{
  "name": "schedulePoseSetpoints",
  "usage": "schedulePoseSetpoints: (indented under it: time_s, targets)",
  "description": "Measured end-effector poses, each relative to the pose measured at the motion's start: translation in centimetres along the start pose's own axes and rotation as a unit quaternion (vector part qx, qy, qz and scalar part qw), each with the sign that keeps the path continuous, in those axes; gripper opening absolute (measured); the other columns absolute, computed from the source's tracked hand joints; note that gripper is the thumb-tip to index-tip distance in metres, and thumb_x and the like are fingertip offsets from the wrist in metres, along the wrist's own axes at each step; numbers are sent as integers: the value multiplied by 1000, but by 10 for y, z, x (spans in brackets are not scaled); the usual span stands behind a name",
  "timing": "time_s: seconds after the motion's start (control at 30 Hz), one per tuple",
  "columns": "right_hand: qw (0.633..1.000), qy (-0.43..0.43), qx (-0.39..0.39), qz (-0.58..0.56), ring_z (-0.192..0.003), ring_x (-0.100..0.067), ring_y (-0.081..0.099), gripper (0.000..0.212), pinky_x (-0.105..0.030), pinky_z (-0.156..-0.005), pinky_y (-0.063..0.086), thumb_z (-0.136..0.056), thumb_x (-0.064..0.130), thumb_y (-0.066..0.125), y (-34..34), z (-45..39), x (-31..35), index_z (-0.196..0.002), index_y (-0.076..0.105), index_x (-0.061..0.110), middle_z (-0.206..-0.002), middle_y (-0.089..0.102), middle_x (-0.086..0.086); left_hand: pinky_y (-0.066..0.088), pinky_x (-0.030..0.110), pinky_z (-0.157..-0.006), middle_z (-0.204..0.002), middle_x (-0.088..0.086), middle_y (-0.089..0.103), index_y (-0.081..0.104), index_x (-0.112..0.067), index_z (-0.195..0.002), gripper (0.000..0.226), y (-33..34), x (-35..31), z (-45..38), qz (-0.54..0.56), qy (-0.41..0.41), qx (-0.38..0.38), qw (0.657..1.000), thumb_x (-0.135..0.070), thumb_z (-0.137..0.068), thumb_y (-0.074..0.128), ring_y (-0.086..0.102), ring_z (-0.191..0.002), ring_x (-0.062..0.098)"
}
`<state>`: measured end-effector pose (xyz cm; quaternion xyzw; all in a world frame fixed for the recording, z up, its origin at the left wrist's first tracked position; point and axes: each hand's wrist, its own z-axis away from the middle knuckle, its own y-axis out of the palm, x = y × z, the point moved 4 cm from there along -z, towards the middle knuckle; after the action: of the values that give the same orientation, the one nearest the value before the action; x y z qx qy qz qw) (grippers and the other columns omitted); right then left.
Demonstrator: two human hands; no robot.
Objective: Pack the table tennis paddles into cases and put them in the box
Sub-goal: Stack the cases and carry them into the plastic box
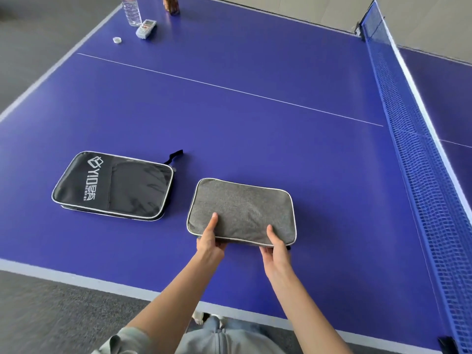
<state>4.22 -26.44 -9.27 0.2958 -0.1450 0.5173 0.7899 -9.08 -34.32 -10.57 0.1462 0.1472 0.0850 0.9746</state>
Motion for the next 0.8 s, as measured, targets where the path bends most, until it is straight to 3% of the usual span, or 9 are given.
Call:
schedulePoseSetpoints:
  time_s: [0.1,0.27,0.43,0.6,0.8]
  targets:
    - [1000,1,27,4,-109,-22,62,44,-34,-89,52,-77,5,72,19,6,3,-119,59,6,-122,64,-8,57,39,-66,-116,10,65,52,-9,-123,66,6,-17,10,9,27,-4,1000,-20,-66,84,65,-94,24]
    - [995,15,99,4,-106,-20,64,44,-29,-81,54,-79,7,71,72,27,-4,-121,58,7,-120,65,-7,58,33,-57,-115,7,67,56,-12,-122,65,13,-70,23,36,95,21,995,-22,-65,85,67,-97,22]
    - [990,50,134,5,-106,-21,65,48,-29,-82,54,-77,6,72,129,47,-42,-123,58,6,-120,66,-9,57,44,-75,-115,7,66,55,-12,-121,63,-2,-139,24,62,140,7,988,-19,-65,85,66,-98,24]
    - [988,65,143,6,-100,-18,66,46,-26,-75,55,-78,6,73,178,57,-98,-122,58,5,-119,66,-9,55,33,-46,-117,7,65,52,-12,-125,70,-28,-208,4,69,145,6,987,-22,-65,85,66,-91,22]
    - [992,59,112,-20,-109,-20,63,48,-29,-83,55,-78,8,72,222,67,-178,-123,58,7,-121,65,-7,55,29,-49,-117,6,65,51,-10,-124,70,-65,-286,-18,12,125,-1,992,-25,-65,85,66,-94,21]
